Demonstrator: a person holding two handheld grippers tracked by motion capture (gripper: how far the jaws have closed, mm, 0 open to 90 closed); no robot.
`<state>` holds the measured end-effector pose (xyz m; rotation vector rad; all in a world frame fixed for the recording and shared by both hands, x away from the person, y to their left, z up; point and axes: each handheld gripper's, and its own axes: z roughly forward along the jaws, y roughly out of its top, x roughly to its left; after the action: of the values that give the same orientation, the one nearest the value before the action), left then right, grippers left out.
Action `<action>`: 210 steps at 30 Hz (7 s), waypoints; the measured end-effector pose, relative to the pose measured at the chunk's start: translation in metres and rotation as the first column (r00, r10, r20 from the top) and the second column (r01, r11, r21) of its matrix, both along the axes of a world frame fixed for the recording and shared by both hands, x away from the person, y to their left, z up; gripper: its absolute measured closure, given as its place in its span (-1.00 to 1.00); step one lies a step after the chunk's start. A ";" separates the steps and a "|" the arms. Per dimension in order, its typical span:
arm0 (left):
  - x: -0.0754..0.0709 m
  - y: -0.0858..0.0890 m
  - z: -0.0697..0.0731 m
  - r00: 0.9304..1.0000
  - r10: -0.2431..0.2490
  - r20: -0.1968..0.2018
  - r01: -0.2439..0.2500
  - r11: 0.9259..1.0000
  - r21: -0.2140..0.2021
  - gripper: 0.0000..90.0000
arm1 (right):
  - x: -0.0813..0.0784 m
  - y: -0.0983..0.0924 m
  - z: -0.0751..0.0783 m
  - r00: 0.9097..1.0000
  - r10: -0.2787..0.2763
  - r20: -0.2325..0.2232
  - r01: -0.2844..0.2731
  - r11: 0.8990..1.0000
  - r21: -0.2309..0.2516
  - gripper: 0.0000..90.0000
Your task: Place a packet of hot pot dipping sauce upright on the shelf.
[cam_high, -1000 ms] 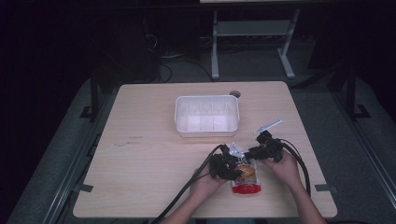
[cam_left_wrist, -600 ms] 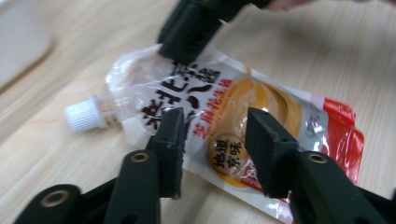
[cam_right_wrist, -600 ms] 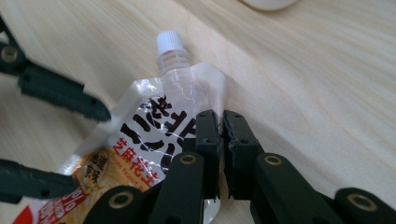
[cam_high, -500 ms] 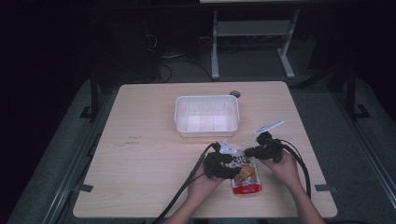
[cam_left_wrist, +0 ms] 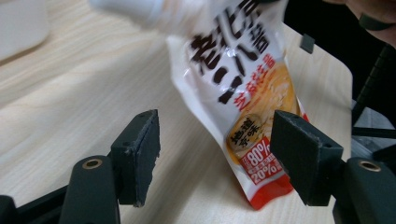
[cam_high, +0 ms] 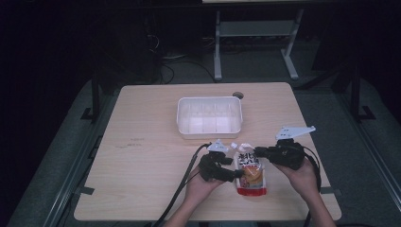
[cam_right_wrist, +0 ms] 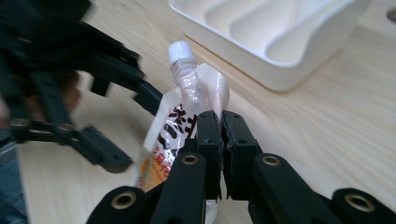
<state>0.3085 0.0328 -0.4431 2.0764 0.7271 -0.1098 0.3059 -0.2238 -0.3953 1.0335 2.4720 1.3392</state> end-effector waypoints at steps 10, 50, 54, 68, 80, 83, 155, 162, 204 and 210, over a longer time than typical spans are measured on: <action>0.000 0.001 0.010 0.997 -0.076 0.007 0.076 0.994 -0.078 0.67 | -0.007 -0.003 0.011 0.993 0.106 0.051 -0.108 0.993 0.044 0.91; -0.008 -0.007 0.024 0.987 -0.127 0.093 0.129 0.992 -0.011 0.94 | -0.001 -0.027 0.007 0.970 0.242 -0.036 -0.229 0.950 0.214 0.83; -0.009 -0.006 0.024 0.986 -0.128 0.104 0.129 0.992 0.000 0.87 | -0.002 -0.024 0.008 0.970 0.240 -0.032 -0.229 0.951 0.208 0.86; -0.022 0.020 0.029 0.975 -0.113 0.190 0.086 0.986 0.144 0.47 | -0.010 -0.017 0.023 0.979 0.203 -0.005 -0.200 0.968 0.155 0.90; -0.039 0.092 0.026 0.972 -0.032 0.231 -0.005 0.987 0.158 0.17 | -0.018 -0.003 0.040 0.991 0.131 -0.005 -0.129 0.986 0.101 0.92; -0.043 0.109 0.026 0.971 -0.008 0.239 -0.035 0.985 0.171 0.12 | -0.019 0.001 0.046 0.993 0.120 0.001 -0.120 0.987 0.103 0.92; -0.049 0.195 0.023 0.942 0.209 0.263 -0.245 0.963 0.112 -0.09 | 0.153 0.130 0.124 0.896 -0.362 0.258 0.444 0.769 -0.460 0.94; -0.049 0.197 0.023 0.941 0.216 0.261 -0.249 0.963 0.103 -0.09 | 0.162 0.138 0.118 0.891 -0.369 0.266 0.455 0.712 -0.536 0.94; -0.049 0.197 0.023 0.938 0.212 0.274 -0.253 0.960 0.120 -0.08 | 0.164 0.109 0.076 0.940 -0.341 0.007 0.308 0.842 -0.444 0.87; -0.048 0.196 0.022 0.939 0.210 0.271 -0.250 0.961 0.122 -0.08 | 0.159 0.107 0.076 0.949 -0.315 -0.022 0.273 0.853 -0.444 0.86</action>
<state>0.2601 0.2284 -0.4208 2.0825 0.8324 0.3520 0.4650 -0.1167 -0.3197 1.3060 2.3833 0.6151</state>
